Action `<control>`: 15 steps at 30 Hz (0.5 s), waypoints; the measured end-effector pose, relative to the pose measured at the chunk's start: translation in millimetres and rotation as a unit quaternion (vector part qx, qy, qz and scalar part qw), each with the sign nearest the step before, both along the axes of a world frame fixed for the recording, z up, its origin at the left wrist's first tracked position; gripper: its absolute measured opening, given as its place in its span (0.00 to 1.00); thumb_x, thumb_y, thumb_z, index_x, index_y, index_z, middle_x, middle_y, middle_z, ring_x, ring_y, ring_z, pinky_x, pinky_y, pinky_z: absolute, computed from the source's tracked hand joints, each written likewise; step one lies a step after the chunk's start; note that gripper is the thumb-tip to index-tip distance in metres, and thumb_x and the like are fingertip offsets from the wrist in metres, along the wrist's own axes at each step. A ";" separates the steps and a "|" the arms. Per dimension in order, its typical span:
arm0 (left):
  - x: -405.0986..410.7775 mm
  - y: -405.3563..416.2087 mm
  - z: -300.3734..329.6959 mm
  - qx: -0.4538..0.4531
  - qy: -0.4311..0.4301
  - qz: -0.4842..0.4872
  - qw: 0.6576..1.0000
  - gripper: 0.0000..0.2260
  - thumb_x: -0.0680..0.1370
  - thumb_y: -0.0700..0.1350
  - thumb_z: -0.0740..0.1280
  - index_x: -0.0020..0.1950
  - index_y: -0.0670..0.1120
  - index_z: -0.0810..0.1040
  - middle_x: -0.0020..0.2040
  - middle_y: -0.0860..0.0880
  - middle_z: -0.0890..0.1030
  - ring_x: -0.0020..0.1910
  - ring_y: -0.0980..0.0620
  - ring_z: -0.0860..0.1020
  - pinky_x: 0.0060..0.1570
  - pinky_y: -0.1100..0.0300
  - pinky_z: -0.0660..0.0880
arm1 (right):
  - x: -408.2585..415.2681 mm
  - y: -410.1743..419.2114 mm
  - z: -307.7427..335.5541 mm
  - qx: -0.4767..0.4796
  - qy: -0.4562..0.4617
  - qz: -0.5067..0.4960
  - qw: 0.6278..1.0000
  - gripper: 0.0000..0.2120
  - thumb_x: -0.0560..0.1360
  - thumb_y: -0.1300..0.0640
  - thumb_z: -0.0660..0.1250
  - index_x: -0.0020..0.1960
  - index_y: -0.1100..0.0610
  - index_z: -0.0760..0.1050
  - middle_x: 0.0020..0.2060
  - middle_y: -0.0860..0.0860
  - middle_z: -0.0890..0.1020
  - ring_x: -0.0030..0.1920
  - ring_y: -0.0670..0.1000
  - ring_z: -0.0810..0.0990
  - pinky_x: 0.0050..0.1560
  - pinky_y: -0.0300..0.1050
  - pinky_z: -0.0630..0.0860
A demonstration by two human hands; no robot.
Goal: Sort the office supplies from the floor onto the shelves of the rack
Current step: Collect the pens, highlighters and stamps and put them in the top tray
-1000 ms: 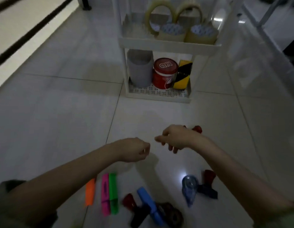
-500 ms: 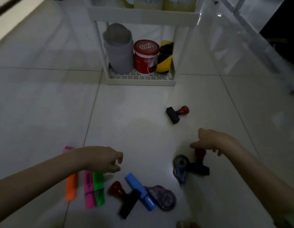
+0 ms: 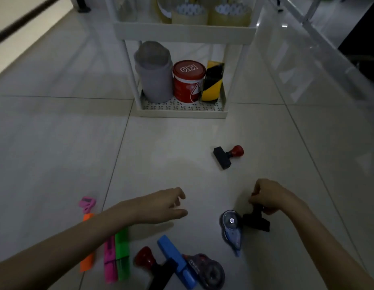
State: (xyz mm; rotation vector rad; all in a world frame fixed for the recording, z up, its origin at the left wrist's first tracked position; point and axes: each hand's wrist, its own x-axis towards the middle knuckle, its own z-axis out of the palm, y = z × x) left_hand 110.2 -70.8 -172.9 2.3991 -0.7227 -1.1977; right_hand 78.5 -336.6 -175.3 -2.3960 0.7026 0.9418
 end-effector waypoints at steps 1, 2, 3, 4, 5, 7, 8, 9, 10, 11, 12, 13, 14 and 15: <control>-0.5 -5.5 0.6 -0.021 0.009 0.022 0.999 0.24 0.78 0.55 0.60 0.71 0.47 0.61 0.66 0.48 0.71 0.60 0.53 0.73 0.55 0.64 0.70 | 4.8 2.5 8.0 0.015 -0.034 -0.002 0.999 0.08 0.75 0.58 0.66 0.46 0.60 0.68 0.37 0.53 0.73 0.30 0.49 0.74 0.27 0.38 0.74; -1.1 -11.5 2.0 -0.043 0.022 0.045 0.998 0.26 0.78 0.55 0.61 0.72 0.47 0.60 0.66 0.48 0.71 0.60 0.54 0.72 0.55 0.65 0.70 | 9.5 7.2 18.3 0.044 -0.066 -0.009 0.997 0.08 0.75 0.58 0.67 0.47 0.60 0.70 0.37 0.54 0.75 0.29 0.48 0.74 0.26 0.37 0.74; -2.2 -17.5 3.8 -0.066 0.040 0.073 0.994 0.27 0.77 0.56 0.62 0.72 0.47 0.59 0.67 0.48 0.71 0.61 0.54 0.72 0.55 0.65 0.70 | 13.8 14.2 29.8 0.082 -0.093 -0.012 0.992 0.08 0.75 0.56 0.68 0.47 0.59 0.71 0.37 0.53 0.77 0.29 0.47 0.75 0.25 0.35 0.75; -3.8 -23.5 6.0 -0.096 0.064 0.106 0.988 0.29 0.76 0.56 0.64 0.73 0.48 0.59 0.67 0.49 0.71 0.61 0.55 0.72 0.56 0.64 0.71 | 17.0 23.0 40.7 0.124 -0.113 -0.007 0.986 0.09 0.74 0.55 0.69 0.47 0.58 0.72 0.37 0.53 0.79 0.29 0.47 0.76 0.25 0.33 0.74; -5.4 -29.1 7.6 -0.128 0.090 0.141 0.977 0.30 0.75 0.56 0.65 0.73 0.48 0.58 0.67 0.49 0.71 0.62 0.54 0.72 0.57 0.64 0.71 | 19.8 33.2 49.5 0.160 -0.130 0.006 0.979 0.09 0.74 0.53 0.69 0.47 0.58 0.73 0.36 0.52 0.80 0.29 0.46 0.76 0.25 0.32 0.74; -7.3 -37.7 10.1 -0.182 0.124 0.193 0.956 0.30 0.74 0.54 0.67 0.72 0.48 0.61 0.66 0.49 0.73 0.61 0.53 0.75 0.60 0.61 0.73 | 22.4 56.0 61.4 0.211 -0.161 0.036 0.963 0.10 0.73 0.52 0.69 0.47 0.57 0.73 0.35 0.50 0.80 0.28 0.45 0.76 0.26 0.31 0.74; -7.9 -40.5 10.6 -0.206 0.141 0.214 0.944 0.27 0.74 0.52 0.68 0.70 0.47 0.64 0.63 0.48 0.76 0.58 0.52 0.77 0.59 0.60 0.75 | 23.5 65.7 63.4 0.222 -0.176 0.048 0.958 0.10 0.73 0.51 0.69 0.47 0.57 0.73 0.34 0.49 0.81 0.28 0.45 0.76 0.27 0.32 0.75; -8.1 -42.3 10.9 -0.236 0.169 0.239 0.927 0.22 0.74 0.49 0.68 0.66 0.46 0.68 0.59 0.47 0.79 0.53 0.53 0.80 0.54 0.60 0.78 | 25.2 72.4 63.4 0.226 -0.192 0.056 0.953 0.11 0.73 0.50 0.68 0.47 0.57 0.74 0.34 0.49 0.81 0.28 0.45 0.77 0.28 0.33 0.75; -8.0 -43.0 11.8 -0.269 0.202 0.269 0.903 0.16 0.75 0.46 0.67 0.61 0.45 0.72 0.54 0.46 0.81 0.46 0.54 0.83 0.47 0.63 0.79 | 27.7 75.5 62.1 0.235 -0.202 0.056 0.949 0.11 0.74 0.50 0.68 0.47 0.57 0.74 0.33 0.49 0.81 0.29 0.45 0.77 0.29 0.34 0.75; -7.7 -43.0 12.5 -0.296 0.229 0.298 0.878 0.10 0.76 0.42 0.67 0.57 0.44 0.74 0.49 0.46 0.83 0.41 0.55 0.83 0.41 0.65 0.79 | 31.2 75.3 59.7 0.250 -0.203 0.045 0.946 0.11 0.74 0.49 0.66 0.46 0.57 0.75 0.33 0.49 0.81 0.30 0.46 0.78 0.31 0.35 0.76; -6.9 -41.9 12.4 -0.317 0.242 0.325 0.857 0.06 0.76 0.40 0.66 0.53 0.44 0.75 0.46 0.45 0.83 0.37 0.55 0.83 0.36 0.66 0.78 | 36.9 71.1 56.0 0.266 -0.202 0.023 0.942 0.11 0.75 0.48 0.65 0.45 0.56 0.74 0.33 0.51 0.81 0.31 0.48 0.79 0.32 0.37 0.76; -5.6 -40.2 11.4 -0.333 0.246 0.350 0.840 0.05 0.76 0.39 0.65 0.51 0.44 0.75 0.44 0.45 0.82 0.34 0.55 0.83 0.35 0.66 0.78 | 44.2 64.1 49.9 0.271 -0.210 -0.008 0.939 0.11 0.77 0.48 0.63 0.44 0.56 0.74 0.34 0.53 0.81 0.32 0.51 0.79 0.35 0.41 0.77; -3.5 -37.8 9.4 -0.346 0.247 0.374 0.824 0.04 0.76 0.38 0.65 0.50 0.44 0.75 0.44 0.44 0.82 0.34 0.55 0.83 0.35 0.66 0.78 | 53.2 55.1 41.2 0.241 -0.236 -0.033 0.941 0.11 0.77 0.50 0.62 0.46 0.57 0.74 0.38 0.56 0.81 0.35 0.54 0.80 0.38 0.45 0.77; -1.0 -35.1 6.8 -0.356 0.246 0.395 0.810 0.05 0.76 0.38 0.65 0.50 0.43 0.75 0.43 0.44 0.82 0.34 0.54 0.83 0.35 0.65 0.78 | 64.4 43.9 30.2 0.161 -0.266 -0.025 0.950 0.09 0.78 0.52 0.62 0.52 0.58 0.74 0.44 0.58 0.80 0.41 0.57 0.80 0.44 0.48 0.77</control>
